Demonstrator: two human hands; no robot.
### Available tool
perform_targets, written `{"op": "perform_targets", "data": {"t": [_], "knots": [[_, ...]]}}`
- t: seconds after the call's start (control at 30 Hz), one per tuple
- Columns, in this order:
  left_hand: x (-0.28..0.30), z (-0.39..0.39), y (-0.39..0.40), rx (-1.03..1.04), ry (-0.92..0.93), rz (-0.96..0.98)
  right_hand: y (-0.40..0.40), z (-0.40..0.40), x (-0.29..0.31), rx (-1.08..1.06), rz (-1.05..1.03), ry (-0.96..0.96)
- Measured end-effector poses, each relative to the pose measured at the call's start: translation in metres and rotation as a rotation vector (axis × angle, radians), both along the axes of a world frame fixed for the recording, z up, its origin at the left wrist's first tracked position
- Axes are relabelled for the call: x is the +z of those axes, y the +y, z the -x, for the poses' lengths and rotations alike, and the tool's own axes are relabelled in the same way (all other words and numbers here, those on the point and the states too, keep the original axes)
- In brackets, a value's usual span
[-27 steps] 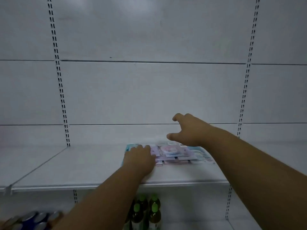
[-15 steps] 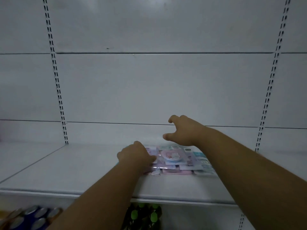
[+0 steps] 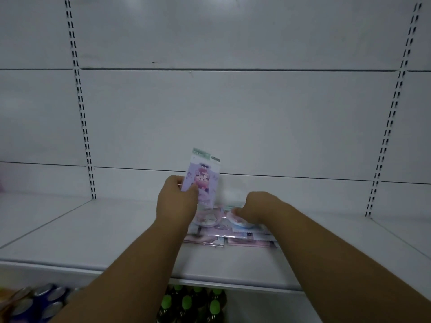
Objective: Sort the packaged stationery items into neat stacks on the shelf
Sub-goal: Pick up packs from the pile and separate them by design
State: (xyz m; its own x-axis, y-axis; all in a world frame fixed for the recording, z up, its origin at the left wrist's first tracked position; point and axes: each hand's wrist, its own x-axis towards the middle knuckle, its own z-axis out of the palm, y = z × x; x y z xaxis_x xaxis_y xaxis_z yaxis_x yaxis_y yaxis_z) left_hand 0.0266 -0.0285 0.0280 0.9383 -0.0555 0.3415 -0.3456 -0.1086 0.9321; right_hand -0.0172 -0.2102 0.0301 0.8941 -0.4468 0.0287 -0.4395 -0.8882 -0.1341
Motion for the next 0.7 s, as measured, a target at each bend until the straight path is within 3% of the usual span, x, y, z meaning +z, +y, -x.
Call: {"op": "perform_targets", "data": {"t": [0.2, 0.33, 0.43, 0.7], "knots": [[0.014, 0.019, 0.021, -0.209, 0.083, 0.285, -0.002, -0.018, -0.019, -0.092, 0.006, 0.043], [0.016, 0.021, 0.034, -0.252, 0.068, 0.248, 0.003, -0.016, -0.013, -0.137, -0.025, 0.019], [0.017, 0.020, 0.042, -0.293, 0.050, 0.174, 0.010, -0.010, -0.008, -0.225, -0.094, -0.183], [0.009, 0.027, 0.048, -0.449, 0.092, 0.113, 0.035, 0.032, 0.000, -0.151, -0.631, -0.930]]}}
